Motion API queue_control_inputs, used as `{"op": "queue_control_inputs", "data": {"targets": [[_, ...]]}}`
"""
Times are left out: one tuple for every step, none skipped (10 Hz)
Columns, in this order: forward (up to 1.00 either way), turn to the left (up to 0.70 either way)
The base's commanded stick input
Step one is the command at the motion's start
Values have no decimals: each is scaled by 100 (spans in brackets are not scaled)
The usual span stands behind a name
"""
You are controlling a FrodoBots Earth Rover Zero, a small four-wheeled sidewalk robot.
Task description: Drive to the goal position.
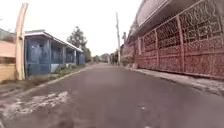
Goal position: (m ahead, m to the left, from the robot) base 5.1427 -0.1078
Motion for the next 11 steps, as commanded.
{"op": "queue_control_inputs", "data": {"targets": [[100,0],[100,0],[100,0],[100,0],[100,0],[100,0],[100,0],[100,9],[100,39],[100,28],[100,6]]}}
